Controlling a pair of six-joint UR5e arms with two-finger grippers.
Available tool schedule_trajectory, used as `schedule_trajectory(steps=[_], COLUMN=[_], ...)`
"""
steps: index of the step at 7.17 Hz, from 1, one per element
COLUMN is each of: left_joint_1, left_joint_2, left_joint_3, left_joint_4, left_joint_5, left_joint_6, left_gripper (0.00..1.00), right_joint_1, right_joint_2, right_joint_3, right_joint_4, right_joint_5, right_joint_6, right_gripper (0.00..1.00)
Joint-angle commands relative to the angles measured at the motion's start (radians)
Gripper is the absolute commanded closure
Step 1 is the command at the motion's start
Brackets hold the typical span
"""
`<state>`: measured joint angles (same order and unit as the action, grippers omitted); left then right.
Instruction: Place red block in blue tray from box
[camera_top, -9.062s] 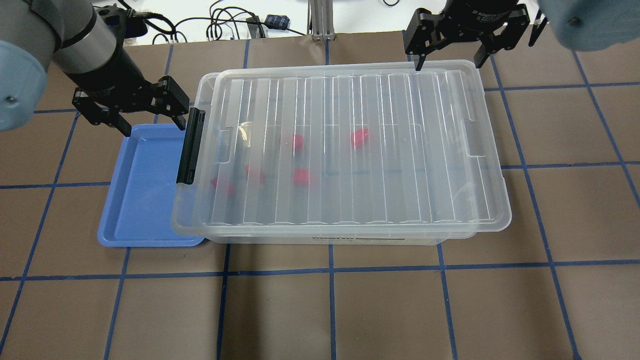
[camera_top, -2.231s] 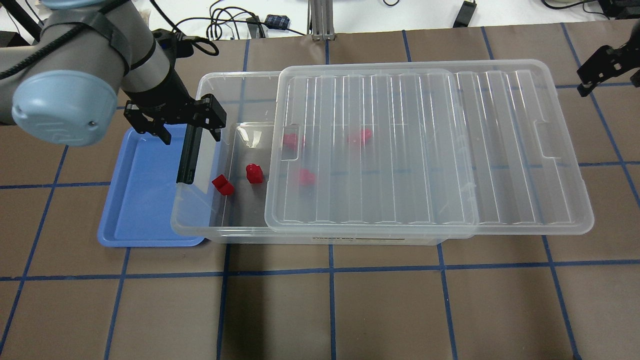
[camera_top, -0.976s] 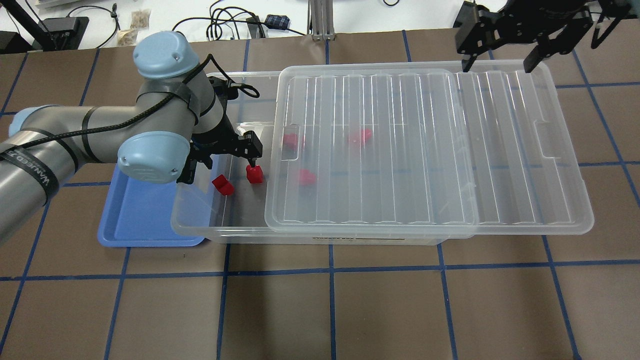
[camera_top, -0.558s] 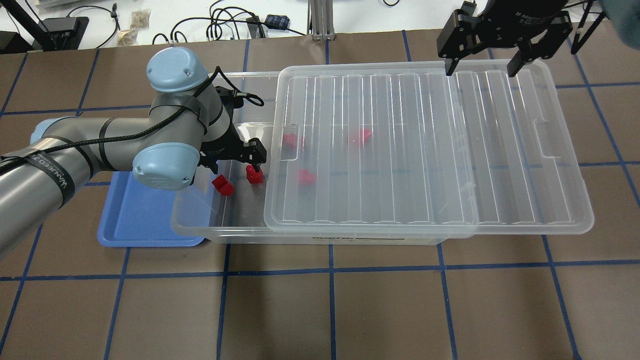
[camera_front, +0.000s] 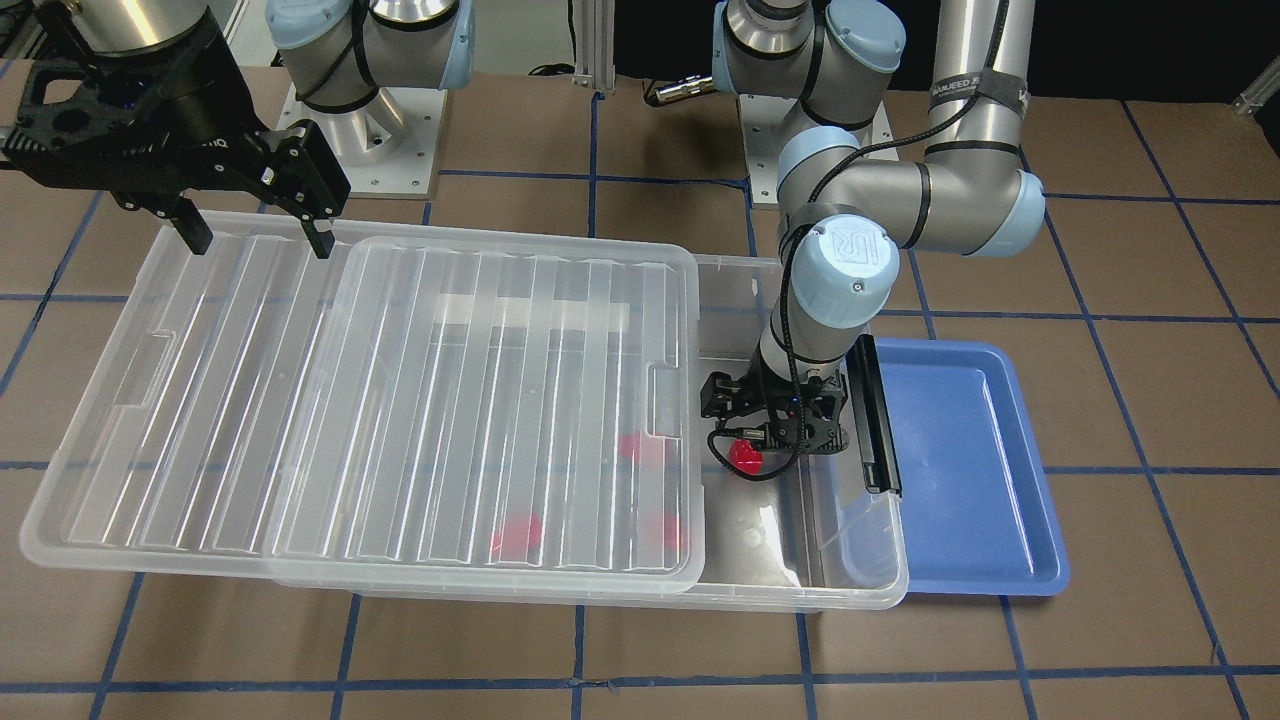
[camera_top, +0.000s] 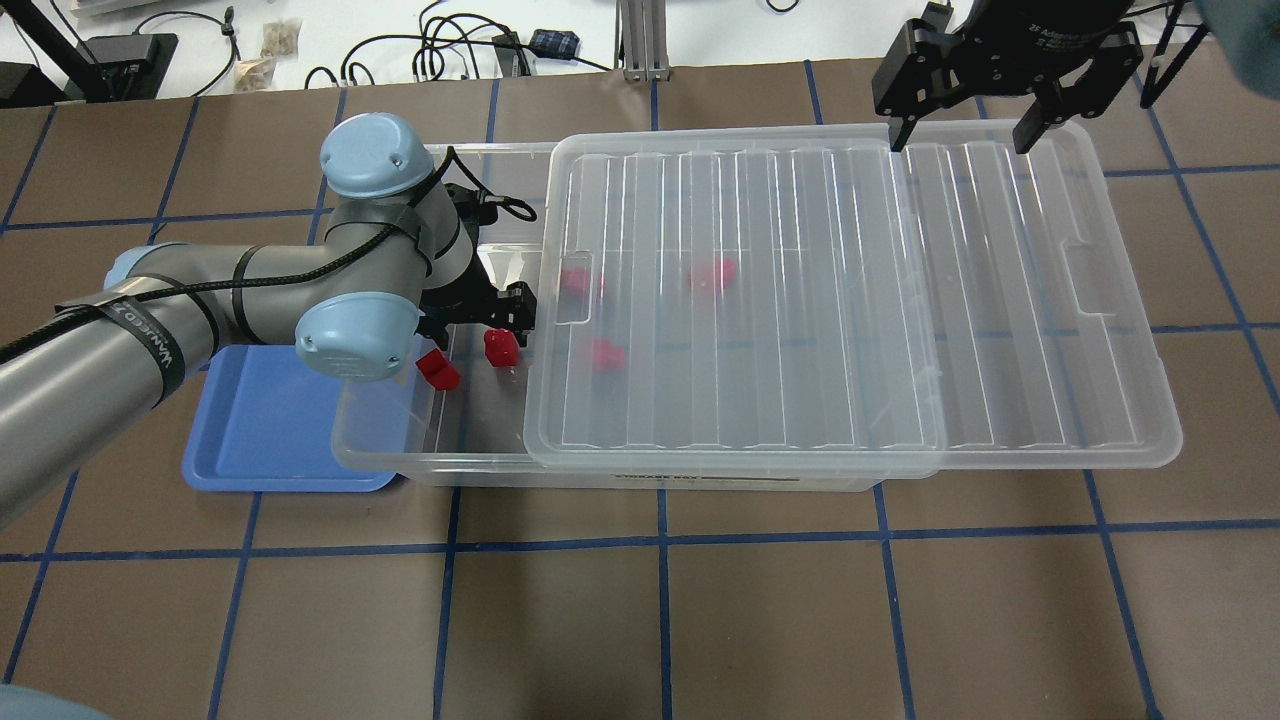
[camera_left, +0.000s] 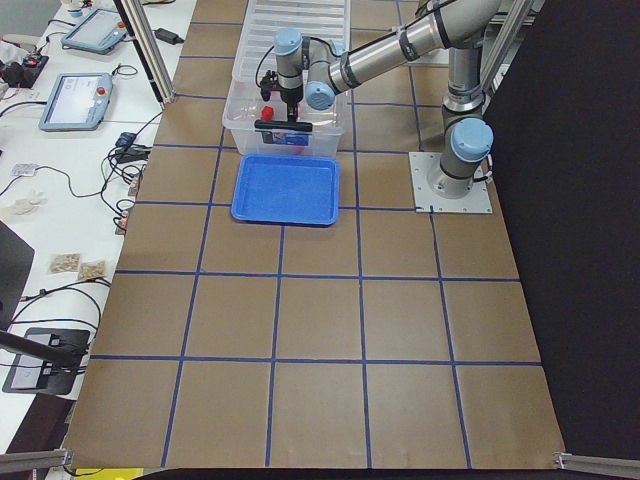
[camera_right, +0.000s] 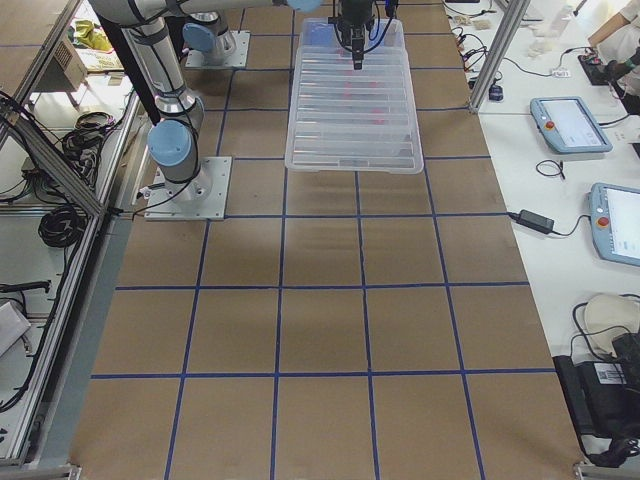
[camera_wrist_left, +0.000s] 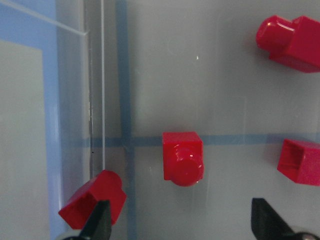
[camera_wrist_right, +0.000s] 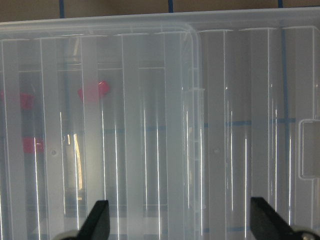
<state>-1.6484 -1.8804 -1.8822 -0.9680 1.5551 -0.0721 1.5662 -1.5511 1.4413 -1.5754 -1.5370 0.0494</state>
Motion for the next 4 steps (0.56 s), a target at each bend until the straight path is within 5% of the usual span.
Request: schedule_trajectory(steps=[1,4], left_joint_1=[-0.001,-0.017], left_joint_2=[-0.019,-0.046], left_joint_3=[0.000,0.001], left_joint_4=[0.008,0.060], left_joint_5=[0.000,0.002], left_joint_6=[0.000,-0.005], left_gripper=[0.03,0.03], right_joint_1=[0.000,0.000], right_joint_2=[0.000,0.002], right_joint_3=[-0.002,-0.001], right_joint_4=[0.000,0.003], right_joint_5=[0.000,-0.038], right_joint_6=[-0.006,-0.016], right_gripper=[0.00,0.00])
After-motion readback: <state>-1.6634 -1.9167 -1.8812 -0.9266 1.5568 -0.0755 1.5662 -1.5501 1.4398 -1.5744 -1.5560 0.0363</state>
